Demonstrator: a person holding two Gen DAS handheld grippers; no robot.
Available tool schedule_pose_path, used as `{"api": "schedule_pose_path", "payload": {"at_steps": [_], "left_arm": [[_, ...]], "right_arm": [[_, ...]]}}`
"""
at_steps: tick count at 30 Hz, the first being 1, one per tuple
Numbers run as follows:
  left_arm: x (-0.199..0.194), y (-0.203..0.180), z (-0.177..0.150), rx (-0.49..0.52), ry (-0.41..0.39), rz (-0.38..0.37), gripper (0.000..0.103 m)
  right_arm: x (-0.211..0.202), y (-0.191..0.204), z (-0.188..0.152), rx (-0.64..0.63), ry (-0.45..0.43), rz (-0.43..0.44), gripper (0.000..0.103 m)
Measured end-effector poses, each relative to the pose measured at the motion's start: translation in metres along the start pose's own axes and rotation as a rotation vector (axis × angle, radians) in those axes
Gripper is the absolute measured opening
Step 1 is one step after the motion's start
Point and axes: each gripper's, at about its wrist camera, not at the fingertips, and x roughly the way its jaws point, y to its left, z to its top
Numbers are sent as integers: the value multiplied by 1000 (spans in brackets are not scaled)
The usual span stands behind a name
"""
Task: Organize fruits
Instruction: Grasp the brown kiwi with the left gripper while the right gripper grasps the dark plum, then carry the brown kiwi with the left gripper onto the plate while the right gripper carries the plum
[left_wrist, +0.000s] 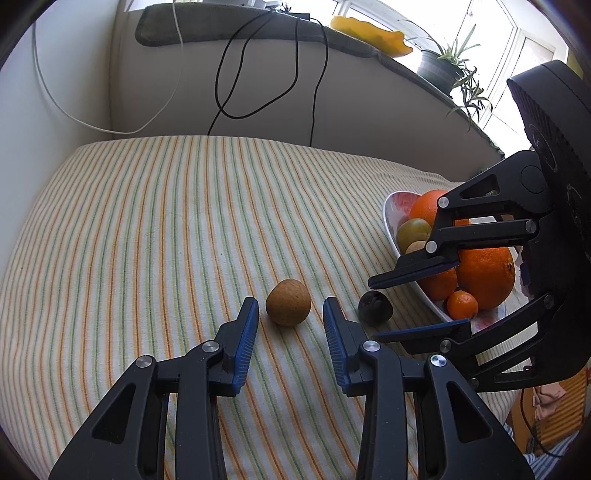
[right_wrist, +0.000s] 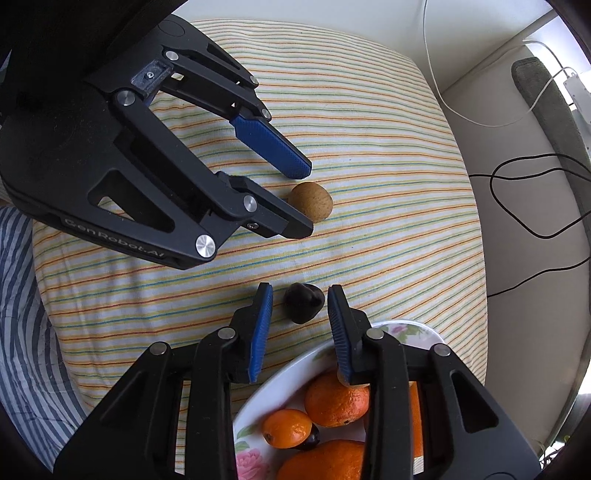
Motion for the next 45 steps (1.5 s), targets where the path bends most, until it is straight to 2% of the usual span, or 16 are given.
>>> {"api": "schedule_pose_path", "payload": {"at_steps": [2, 7, 16, 26, 38, 45], "left_arm": [[2, 0, 1, -3, 3, 2, 28], [6, 2, 2, -10, 6, 2, 24], [7, 0, 2, -5, -2, 16, 24], [-10, 4, -3, -23, -33, 47, 23], [-37, 2, -9, -16, -71, 90, 23], [-51, -5, -11, -15, -93, 92, 23]], "right_arm": [[2, -1, 3, -6, 7, -4, 28], [7, 0, 8, -1, 8, -8, 24], [8, -6, 5, 15, -1, -14, 22], [2, -9, 1, 64, -43, -8, 21], [-26, -9, -2, 182, -157, 11, 21], [-61, -10, -18, 283, -269, 35, 21]]}}
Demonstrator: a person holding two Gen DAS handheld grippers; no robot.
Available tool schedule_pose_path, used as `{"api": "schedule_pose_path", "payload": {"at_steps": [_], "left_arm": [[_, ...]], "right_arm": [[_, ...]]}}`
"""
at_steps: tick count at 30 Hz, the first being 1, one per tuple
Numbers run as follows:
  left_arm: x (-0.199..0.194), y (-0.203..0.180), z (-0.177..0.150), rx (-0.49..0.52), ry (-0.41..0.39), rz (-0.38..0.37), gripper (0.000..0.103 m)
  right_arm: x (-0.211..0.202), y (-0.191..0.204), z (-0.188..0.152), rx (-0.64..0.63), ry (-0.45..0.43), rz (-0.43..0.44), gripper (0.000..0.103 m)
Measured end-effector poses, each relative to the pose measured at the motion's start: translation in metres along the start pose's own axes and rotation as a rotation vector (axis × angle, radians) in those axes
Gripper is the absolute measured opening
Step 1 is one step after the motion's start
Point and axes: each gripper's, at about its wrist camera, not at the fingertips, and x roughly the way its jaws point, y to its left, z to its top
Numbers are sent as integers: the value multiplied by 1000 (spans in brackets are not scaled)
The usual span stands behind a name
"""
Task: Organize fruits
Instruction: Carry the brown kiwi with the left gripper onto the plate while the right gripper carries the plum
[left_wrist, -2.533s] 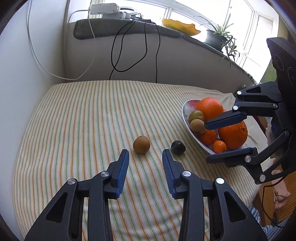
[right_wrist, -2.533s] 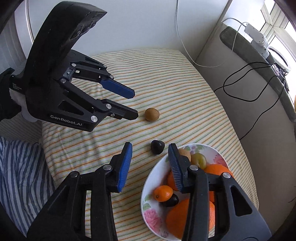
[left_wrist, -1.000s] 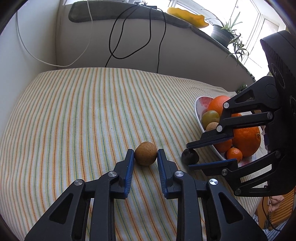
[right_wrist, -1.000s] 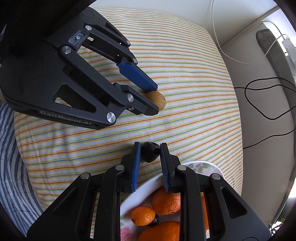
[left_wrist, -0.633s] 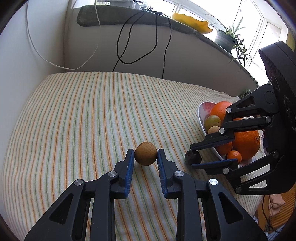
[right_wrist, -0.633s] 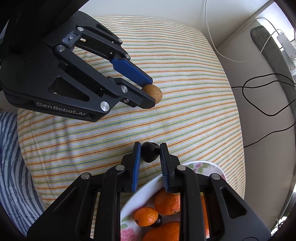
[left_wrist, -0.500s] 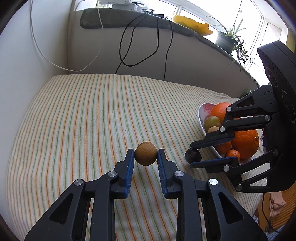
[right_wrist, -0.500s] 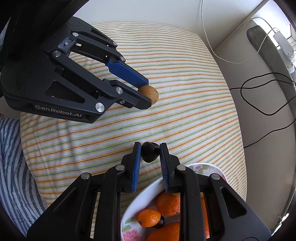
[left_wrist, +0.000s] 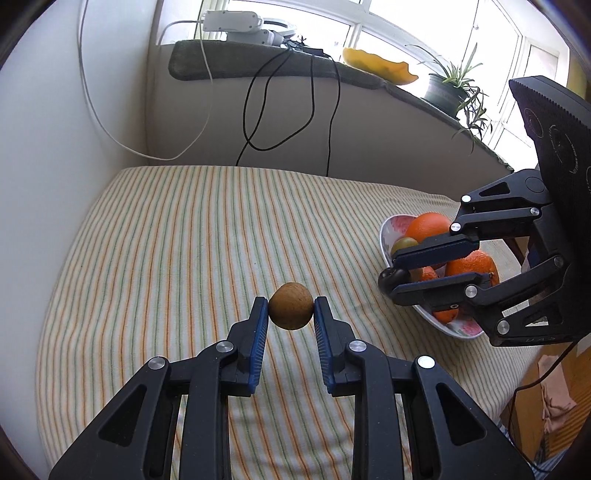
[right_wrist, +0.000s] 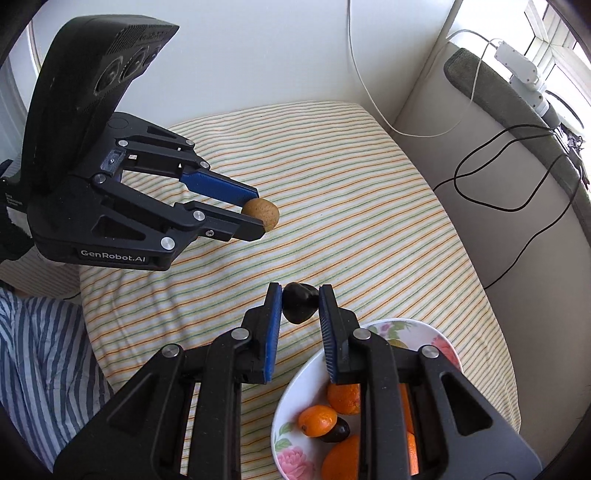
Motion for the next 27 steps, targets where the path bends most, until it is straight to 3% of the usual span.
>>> {"api": "schedule_pose_path", "payload": {"at_steps": [16, 27], "left_arm": [[-10, -46, 4, 39, -36, -48, 23], [0, -91, 7, 84, -38, -111, 23]], "right_arm": [[-77, -37, -62, 282, -201, -31, 21], [-96, -77, -113, 452, -211, -109, 21]]}}
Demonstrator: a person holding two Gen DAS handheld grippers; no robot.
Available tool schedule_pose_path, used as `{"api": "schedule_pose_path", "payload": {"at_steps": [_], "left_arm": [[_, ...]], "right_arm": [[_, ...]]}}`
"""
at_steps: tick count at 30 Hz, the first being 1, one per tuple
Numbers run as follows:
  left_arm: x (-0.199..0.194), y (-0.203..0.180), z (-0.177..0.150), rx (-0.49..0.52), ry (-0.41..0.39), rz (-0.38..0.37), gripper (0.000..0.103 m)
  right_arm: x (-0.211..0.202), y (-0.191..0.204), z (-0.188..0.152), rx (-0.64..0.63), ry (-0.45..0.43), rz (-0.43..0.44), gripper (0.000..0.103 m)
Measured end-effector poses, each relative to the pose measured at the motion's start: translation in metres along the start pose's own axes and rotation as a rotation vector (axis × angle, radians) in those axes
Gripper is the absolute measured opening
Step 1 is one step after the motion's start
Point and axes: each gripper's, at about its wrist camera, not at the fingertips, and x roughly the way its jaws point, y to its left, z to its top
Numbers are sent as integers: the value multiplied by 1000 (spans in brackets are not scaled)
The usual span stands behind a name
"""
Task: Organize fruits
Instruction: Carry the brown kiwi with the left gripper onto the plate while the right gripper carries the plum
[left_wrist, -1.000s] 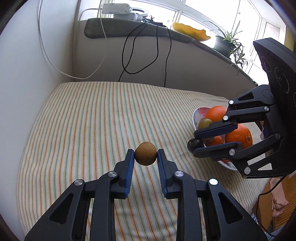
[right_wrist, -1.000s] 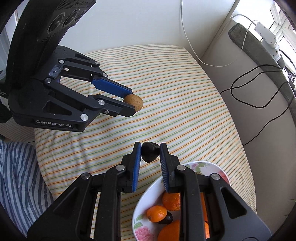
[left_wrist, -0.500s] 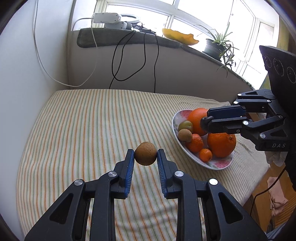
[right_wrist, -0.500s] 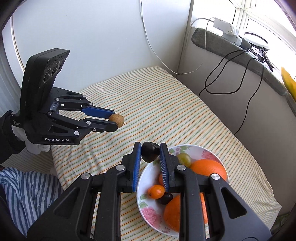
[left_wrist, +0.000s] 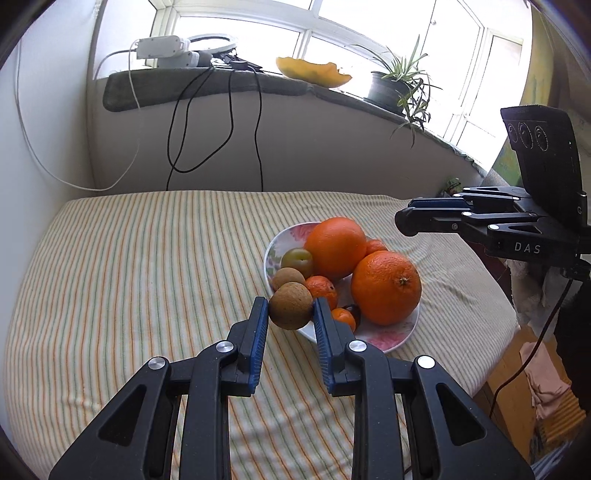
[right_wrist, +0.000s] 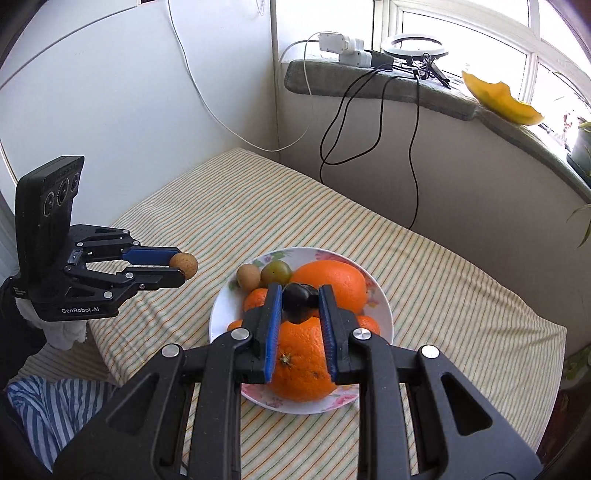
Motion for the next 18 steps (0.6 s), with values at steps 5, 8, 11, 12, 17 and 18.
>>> {"api": "schedule_pose_path", "payload": {"at_steps": [5, 8, 11, 12, 17, 18], "left_arm": [[9, -13, 7, 11, -1, -22, 23], [16, -19, 11, 26, 3, -28, 23], [23, -23, 15, 31, 8, -32, 23], [25, -25, 15, 31, 10, -33, 23], [35, -30, 18, 40, 23, -30, 23], [37, -31, 19, 42, 28, -32, 23]], "right_arm": [[-4, -24, -12, 61, -2, -18, 21], [-6, -33, -20, 86, 1, -12, 21], [-4, -41, -29, 110, 7, -14, 21], [-4, -43, -31, 120, 9, -12, 21], [2, -53, -45, 156, 22, -1, 21], [4, -54, -47, 162, 23, -1, 21]]}}
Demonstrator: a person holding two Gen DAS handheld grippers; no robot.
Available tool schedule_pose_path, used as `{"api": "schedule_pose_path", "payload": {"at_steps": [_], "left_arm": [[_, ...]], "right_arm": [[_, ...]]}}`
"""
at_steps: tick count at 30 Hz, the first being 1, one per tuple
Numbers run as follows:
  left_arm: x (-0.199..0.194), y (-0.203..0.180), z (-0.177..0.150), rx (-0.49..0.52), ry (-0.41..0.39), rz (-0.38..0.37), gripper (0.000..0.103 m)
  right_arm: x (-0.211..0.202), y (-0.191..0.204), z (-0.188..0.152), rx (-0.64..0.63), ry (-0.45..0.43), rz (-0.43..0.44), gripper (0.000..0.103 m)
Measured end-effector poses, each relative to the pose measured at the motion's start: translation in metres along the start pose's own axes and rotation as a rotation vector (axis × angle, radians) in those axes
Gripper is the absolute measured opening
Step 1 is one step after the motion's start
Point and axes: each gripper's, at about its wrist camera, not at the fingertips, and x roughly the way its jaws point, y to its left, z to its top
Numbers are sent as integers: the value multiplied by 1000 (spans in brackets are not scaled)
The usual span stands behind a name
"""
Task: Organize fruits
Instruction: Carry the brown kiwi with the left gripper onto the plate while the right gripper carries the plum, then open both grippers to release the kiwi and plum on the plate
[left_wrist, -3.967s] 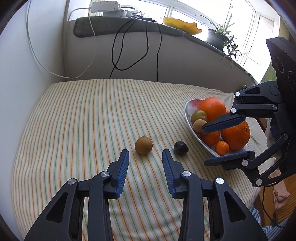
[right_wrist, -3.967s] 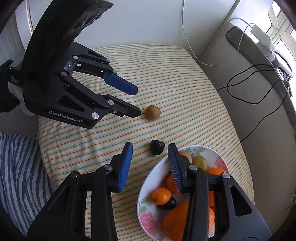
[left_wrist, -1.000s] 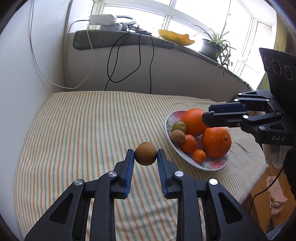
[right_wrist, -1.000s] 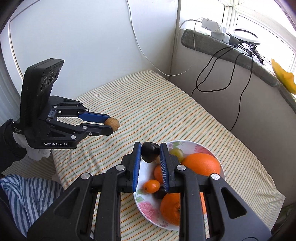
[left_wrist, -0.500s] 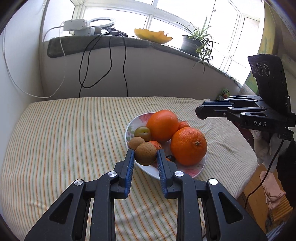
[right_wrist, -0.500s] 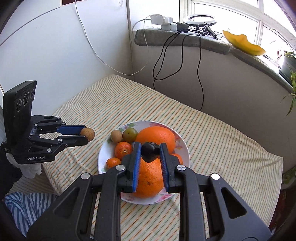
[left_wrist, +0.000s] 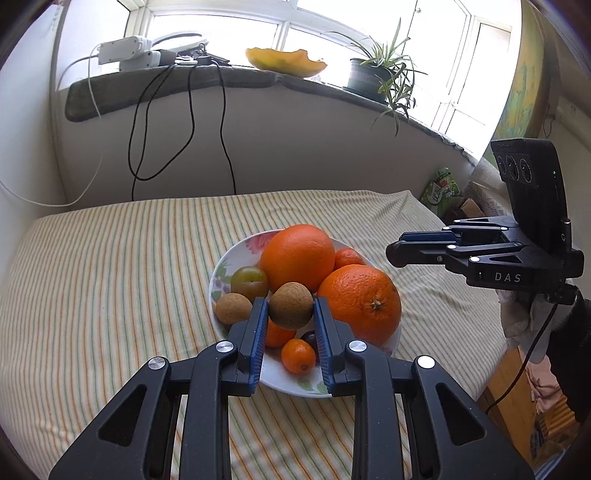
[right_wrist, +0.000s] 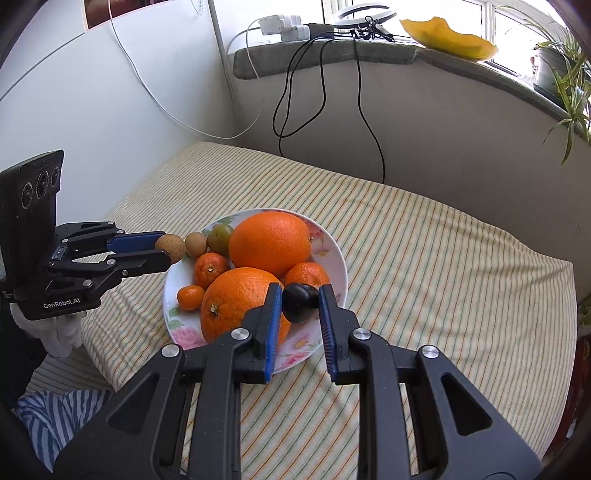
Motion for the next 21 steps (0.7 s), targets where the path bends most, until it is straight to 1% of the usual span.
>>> {"api": "schedule_pose_path", "payload": {"at_steps": [10, 15, 21], "left_arm": [[10, -2, 3, 4, 15, 13, 23], [11, -5, 3, 14, 21, 13, 24], [11, -5, 5, 12, 17, 17, 24]], "right_arm": [[12, -12, -11, 39, 22, 33, 21], [16, -14, -11, 55, 25, 53, 21], [17, -10, -9, 43, 30, 51, 22]]}}
